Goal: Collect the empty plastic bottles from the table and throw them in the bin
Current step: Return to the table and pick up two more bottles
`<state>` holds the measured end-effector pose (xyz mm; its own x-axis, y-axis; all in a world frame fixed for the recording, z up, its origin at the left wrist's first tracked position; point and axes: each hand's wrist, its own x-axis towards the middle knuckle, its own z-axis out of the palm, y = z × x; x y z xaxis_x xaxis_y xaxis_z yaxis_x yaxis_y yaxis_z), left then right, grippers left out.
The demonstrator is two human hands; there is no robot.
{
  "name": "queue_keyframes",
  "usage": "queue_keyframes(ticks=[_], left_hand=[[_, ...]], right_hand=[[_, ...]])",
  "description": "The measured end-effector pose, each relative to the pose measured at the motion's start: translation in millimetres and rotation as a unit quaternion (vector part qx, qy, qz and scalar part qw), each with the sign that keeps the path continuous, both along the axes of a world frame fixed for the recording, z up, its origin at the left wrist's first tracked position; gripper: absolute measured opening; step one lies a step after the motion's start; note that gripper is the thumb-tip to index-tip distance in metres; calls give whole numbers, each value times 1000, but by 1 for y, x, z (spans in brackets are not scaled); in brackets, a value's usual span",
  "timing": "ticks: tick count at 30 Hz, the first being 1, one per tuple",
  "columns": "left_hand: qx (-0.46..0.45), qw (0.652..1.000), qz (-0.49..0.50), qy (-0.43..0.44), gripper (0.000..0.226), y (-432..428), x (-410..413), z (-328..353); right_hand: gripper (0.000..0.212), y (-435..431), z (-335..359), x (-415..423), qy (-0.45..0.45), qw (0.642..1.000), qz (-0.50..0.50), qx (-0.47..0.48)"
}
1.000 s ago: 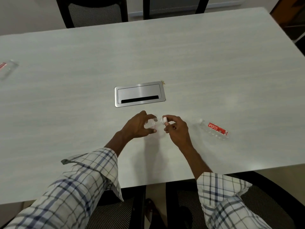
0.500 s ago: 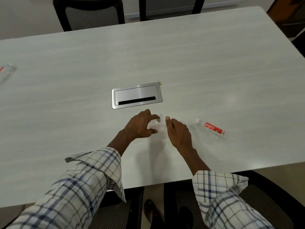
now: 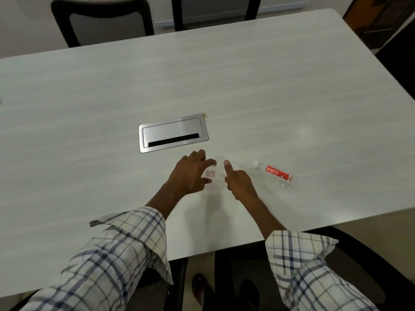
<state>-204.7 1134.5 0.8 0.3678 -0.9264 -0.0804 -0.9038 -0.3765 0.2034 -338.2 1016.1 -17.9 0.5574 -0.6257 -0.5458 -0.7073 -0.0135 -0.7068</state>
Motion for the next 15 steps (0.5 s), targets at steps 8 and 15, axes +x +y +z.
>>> queue_keyframes(ticks=[8,15], left_hand=[[-60,987,116,96,59,-11,0,-3],[-108,965,148,190,55,-21,-10,-3]], right_hand=[[69,-65,-24,-64,121,882,69,-449],[48,-81,-43,-93,192,890,59,-409]])
